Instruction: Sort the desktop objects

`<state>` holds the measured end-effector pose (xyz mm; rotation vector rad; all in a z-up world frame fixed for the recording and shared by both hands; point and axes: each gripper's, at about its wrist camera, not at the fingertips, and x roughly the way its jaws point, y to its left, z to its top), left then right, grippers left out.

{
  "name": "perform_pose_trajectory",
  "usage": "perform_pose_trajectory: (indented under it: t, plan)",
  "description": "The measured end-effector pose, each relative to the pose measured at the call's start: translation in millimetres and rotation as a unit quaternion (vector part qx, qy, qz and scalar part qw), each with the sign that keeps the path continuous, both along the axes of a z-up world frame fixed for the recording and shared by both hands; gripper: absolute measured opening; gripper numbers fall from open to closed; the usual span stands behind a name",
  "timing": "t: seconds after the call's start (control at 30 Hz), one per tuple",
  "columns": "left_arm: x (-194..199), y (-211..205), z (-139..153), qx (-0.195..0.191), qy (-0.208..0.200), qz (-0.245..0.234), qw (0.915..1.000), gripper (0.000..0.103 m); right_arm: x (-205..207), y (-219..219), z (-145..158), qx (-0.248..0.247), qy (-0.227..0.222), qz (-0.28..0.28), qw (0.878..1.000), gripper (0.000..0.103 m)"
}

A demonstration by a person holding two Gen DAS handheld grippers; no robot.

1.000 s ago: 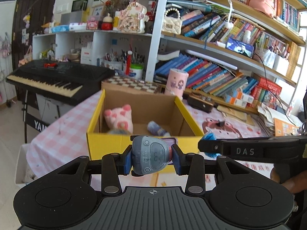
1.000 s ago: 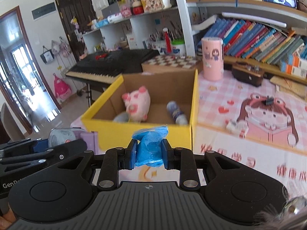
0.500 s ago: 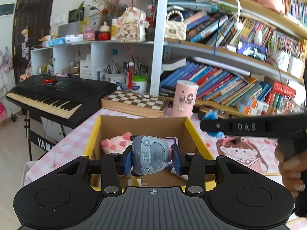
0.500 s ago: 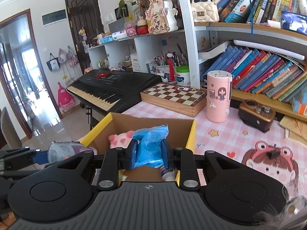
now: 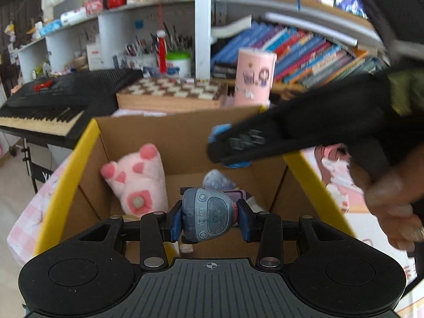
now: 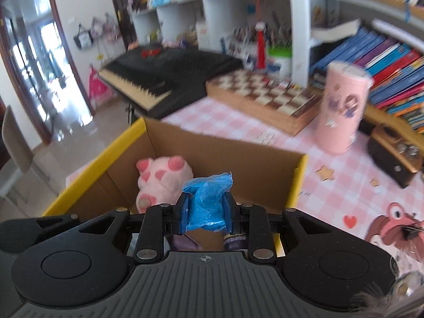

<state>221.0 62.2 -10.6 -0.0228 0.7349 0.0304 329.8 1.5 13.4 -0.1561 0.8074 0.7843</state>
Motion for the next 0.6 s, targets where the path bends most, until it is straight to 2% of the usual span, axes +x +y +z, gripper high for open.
perform_pose_trajectory:
  t: [0.3, 0.6]
  plan:
    - [13.4, -1.0, -16.5, -0.001, 0.041, 0.002, 0.9992, 0.039, 31.9, 35.8, -34.3, -0.079, 0.047, 0.045, 0.995, 0.024]
    - [15.8, 4.4, -16.9, -0.010, 0.043, 0.017, 0.9989, 0.040, 41.6, 52.4, -41.1, -0.117, 0.064, 0.066, 0.989, 0.024]
